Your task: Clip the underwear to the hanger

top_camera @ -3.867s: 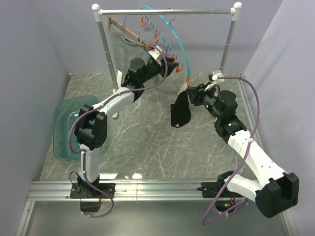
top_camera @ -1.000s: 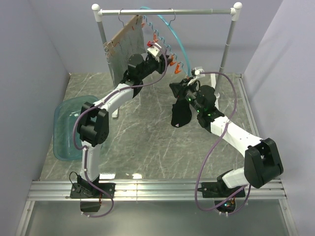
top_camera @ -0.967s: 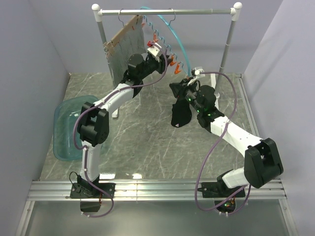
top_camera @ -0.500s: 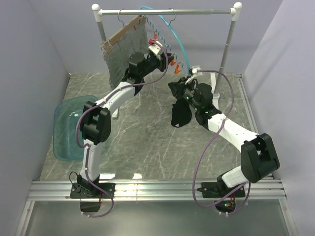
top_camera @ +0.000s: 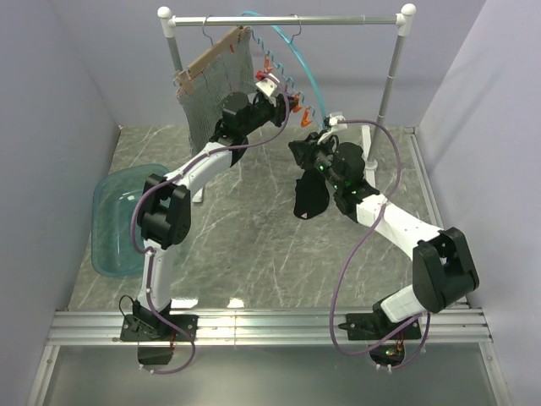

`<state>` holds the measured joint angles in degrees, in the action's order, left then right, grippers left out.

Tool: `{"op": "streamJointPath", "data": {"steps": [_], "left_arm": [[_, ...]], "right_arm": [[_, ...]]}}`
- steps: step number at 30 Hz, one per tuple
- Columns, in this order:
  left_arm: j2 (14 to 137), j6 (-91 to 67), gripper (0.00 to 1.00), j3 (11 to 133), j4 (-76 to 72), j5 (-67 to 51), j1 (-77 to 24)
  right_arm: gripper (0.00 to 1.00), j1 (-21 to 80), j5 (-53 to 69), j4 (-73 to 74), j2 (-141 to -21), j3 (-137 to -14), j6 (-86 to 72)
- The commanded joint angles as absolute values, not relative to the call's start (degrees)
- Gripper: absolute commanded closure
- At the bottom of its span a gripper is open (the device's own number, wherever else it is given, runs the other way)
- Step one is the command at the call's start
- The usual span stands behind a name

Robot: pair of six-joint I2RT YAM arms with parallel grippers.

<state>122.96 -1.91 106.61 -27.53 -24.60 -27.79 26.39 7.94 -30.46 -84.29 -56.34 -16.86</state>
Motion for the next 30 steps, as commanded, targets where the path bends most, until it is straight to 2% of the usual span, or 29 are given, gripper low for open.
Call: {"op": "streamJointPath", "data": {"steps": [1, 6, 9, 19, 24, 30], "left_arm": [[121.8, -3.2, 0.81, 107.8, -28.6, -25.7, -27.7], [121.9, -3.5, 0.87, 109.3, -27.9, -26.5, -27.7], [121.8, -4.3, 1.0, 110.3, -26.6, -26.5, -27.8], [118.5, -9.2, 1.0, 111.0, -19.3, -26.8, -27.9], [117.2, -11.7, 1.0, 111.3, -16.2, -26.3, -27.9], [116.8, -14.8, 1.0, 113.1, -12.4, -26.3, -27.9]], "right_arm": [[0.76, 26.7, 6.9, -33.2, -84.9, -59.6, -16.5], [0.76, 26.8, 6.2, -33.7, -86.6, -61.1, -16.0], [0.76, 26.7, 5.2, -34.4, -88.1, -62.5, -16.3], [0.75, 26.8, -6.3, -41.8, -93.9, -64.9, -11.4], [0.75, 26.4, -6.1, -46.8, -95.3, -64.5, -8.8], [0.76, 25.0, -0.2, -53.1, -96.0, -63.0, -6.6]]}}
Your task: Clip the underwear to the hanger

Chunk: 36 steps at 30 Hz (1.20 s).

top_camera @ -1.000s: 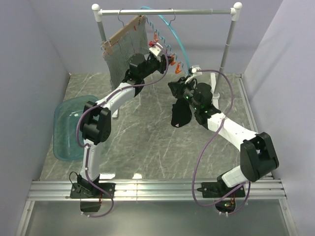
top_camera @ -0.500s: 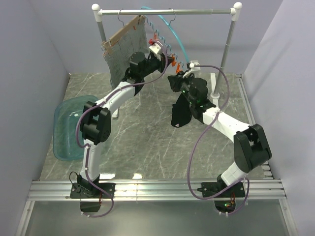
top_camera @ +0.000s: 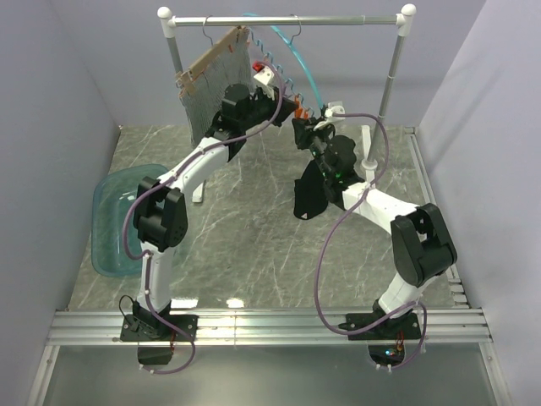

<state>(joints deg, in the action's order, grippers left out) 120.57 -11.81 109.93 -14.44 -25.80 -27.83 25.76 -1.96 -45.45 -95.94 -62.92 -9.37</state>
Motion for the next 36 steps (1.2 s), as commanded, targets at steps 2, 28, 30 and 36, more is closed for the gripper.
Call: {"op": "streamJointPath", "data": {"steps": [2, 28, 30, 36], "left_arm": [[116.8, -15.3, 1.0, 113.6, -11.6, -26.1, -27.9], [115.0, -17.8, 1.0, 113.3, -9.6, -28.2, -27.9], [115.1, -17.9, 1.0, 113.5, -9.3, -28.5, -27.9], [115.4, -19.1, 1.0, 113.8, -9.1, -28.7, -27.9]], "right_arm": [[0.78, 24.9, 2.4, -54.0, -96.3, -62.8, -5.2], [0.72, 21.3, 7.4, -60.6, -103.7, -65.5, -1.2], [0.72, 20.9, 7.5, -60.8, -104.4, -66.5, -1.8], [0.73, 20.8, 9.4, -61.3, -105.9, -68.5, -2.3]]}}
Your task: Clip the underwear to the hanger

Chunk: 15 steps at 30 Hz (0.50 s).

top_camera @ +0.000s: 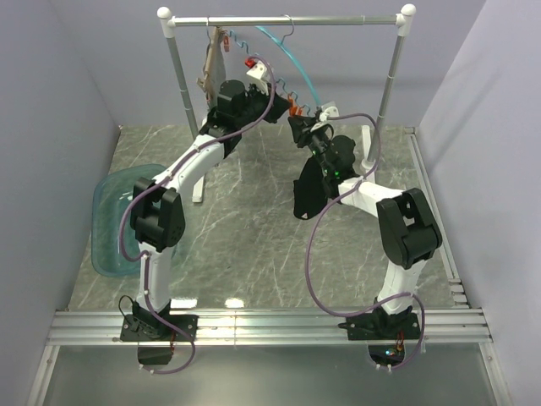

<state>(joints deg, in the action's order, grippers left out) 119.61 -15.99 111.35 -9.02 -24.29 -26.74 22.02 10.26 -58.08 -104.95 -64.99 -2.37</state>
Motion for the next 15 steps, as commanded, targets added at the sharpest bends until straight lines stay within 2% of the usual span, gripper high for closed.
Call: {"op": "streamJointPath", "data": {"steps": [1, 5, 15], "left_arm": [[115.5, -19.1, 1.0, 113.9, -9.2, -28.7, -27.9], [115.2, -18.9, 1.0, 113.6, -9.1, -28.3, -27.9], [115.4, -18.9, 1.0, 113.8, -9.3, -27.9, -27.8]], "right_arm": [[0.72, 20.8, 9.3, -61.3, -106.0, -68.6, -2.0], [0.64, 20.9, 7.6, -61.3, -106.1, -68.7, -1.3], [0.65, 20.2, 3.8, -61.9, -102.5, -64.6, -0.5]]}}
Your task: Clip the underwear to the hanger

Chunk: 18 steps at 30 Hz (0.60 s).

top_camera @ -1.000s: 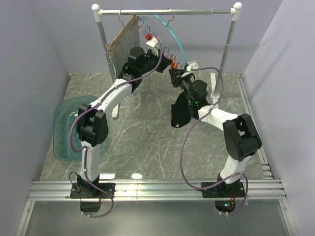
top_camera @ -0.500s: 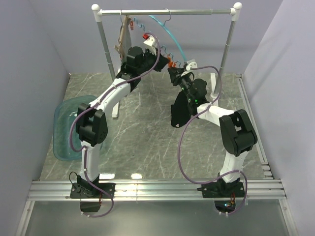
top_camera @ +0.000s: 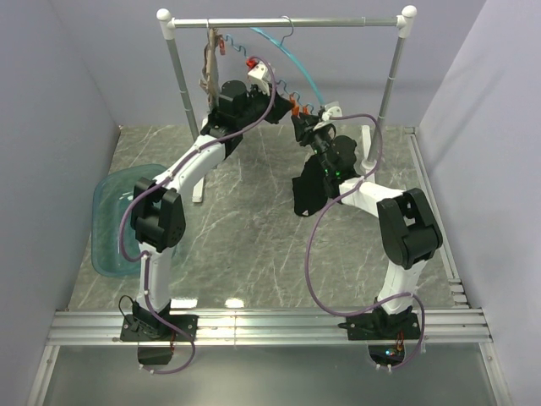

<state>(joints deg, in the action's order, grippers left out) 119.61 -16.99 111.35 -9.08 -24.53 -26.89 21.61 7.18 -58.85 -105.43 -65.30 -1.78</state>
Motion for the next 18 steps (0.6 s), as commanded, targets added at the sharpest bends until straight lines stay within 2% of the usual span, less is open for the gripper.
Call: {"op": "streamJointPath", "data": {"steps": [1, 14, 16, 18], "left_arm": [[115.5, -19.1, 1.0, 113.9, -9.3, -28.3, -27.8], [116.4, -21.3, 1.0, 115.7, -8.5, -30.1, -27.9], [116.3, -21.7, 1.0, 115.5, -8.6, -30.1, -27.9], [116.4, -21.9, 1.0, 115.5, -8.8, -30.8, -27.9]], "right_arm": [[0.64, 20.1, 3.9, -61.8, -102.5, -64.6, -0.5], [0.66, 19.8, 6.3, -61.8, -105.6, -68.6, -0.5], [0.7, 19.8, 6.2, -61.7, -105.7, -68.8, -0.5], [0.79, 19.8, 6.6, -61.7, -105.6, -68.9, -0.5]]}}
